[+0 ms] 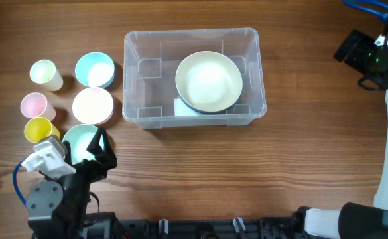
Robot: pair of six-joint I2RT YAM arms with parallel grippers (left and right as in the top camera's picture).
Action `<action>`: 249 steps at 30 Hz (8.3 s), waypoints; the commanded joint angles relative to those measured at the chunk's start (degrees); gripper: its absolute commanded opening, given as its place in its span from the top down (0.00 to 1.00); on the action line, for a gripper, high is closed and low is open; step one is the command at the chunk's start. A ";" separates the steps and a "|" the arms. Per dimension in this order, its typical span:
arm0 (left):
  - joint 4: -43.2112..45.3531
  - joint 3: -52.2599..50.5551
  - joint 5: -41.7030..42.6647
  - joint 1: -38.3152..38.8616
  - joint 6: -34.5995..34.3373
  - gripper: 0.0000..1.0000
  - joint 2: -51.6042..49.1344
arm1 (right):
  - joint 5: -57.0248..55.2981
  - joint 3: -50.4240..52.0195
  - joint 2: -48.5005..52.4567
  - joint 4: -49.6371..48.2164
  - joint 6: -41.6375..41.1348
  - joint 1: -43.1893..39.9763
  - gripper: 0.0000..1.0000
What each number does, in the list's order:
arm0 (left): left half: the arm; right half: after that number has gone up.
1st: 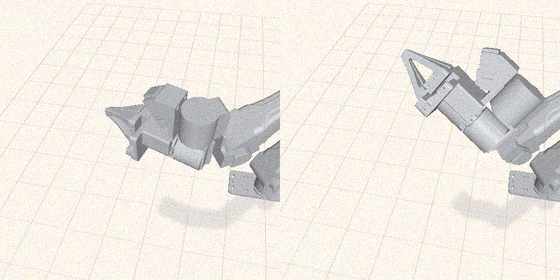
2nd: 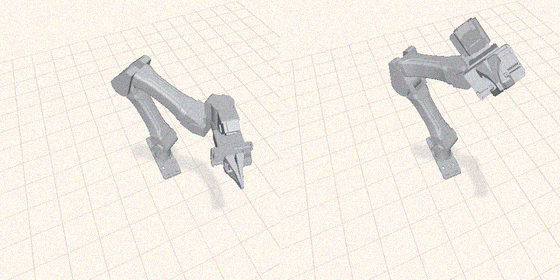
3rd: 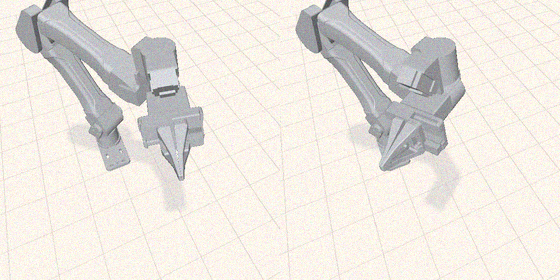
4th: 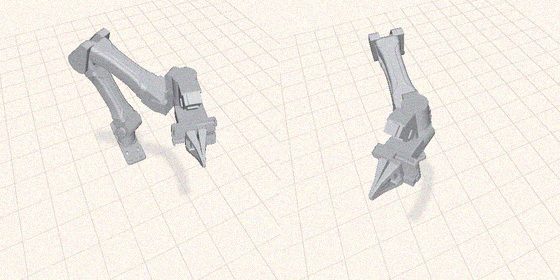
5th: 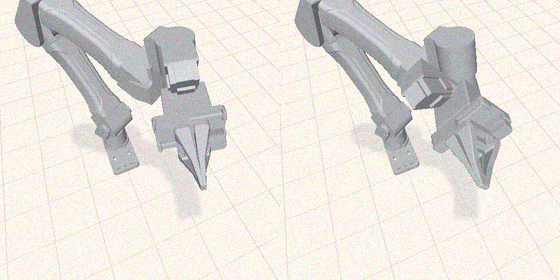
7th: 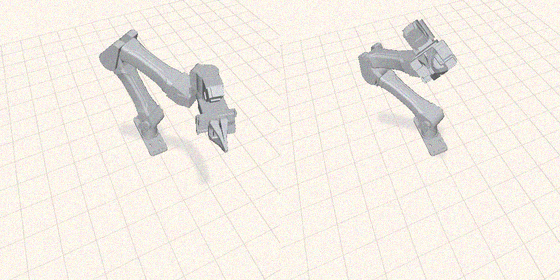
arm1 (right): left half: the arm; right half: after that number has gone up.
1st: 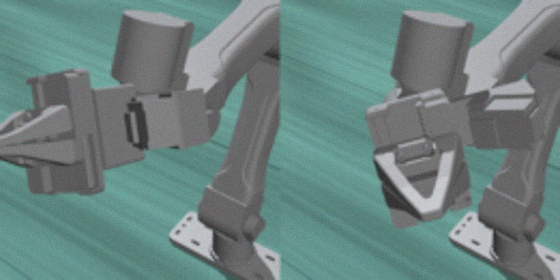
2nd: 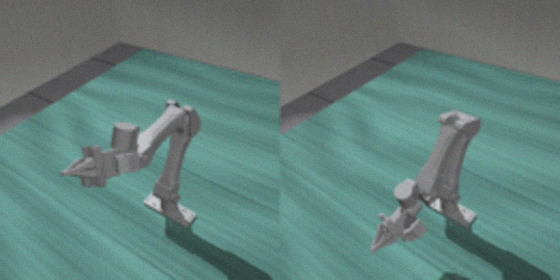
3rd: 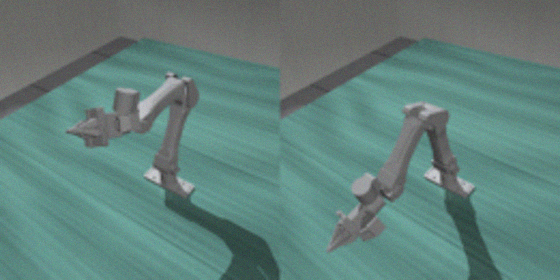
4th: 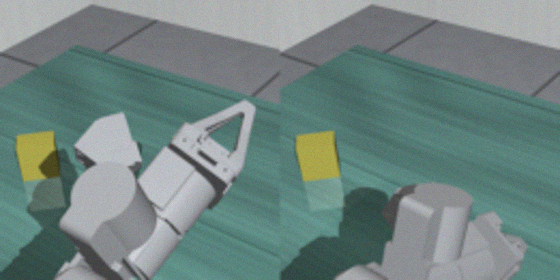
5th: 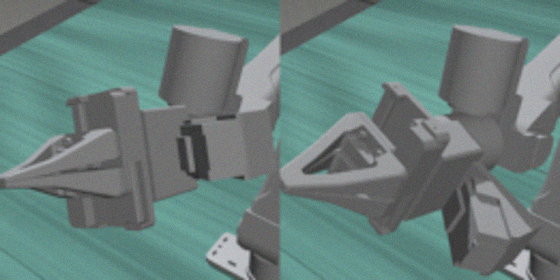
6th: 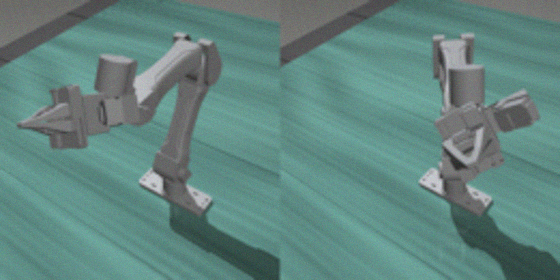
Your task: Pack container
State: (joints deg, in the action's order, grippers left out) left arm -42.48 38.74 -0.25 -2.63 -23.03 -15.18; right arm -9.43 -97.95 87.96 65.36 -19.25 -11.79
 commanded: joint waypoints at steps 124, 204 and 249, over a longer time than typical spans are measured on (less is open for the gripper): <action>12.94 36.76 -6.93 16.63 -9.22 0.96 -78.84 | 0.33 0.13 0.22 -0.17 -0.44 -0.07 0.00; 0.00 21.31 2.08 -8.72 -27.34 0.96 -64.87 | 0.33 0.13 0.22 -0.15 -0.42 -0.07 0.00; 5.70 43.45 -12.68 18.71 -12.15 0.96 -89.15 | 0.33 0.13 0.22 -0.17 -0.44 -0.07 0.00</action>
State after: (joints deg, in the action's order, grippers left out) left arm -36.45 80.97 -11.35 17.28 -33.89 -104.09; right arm -9.43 -97.91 87.99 65.34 -19.25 -11.79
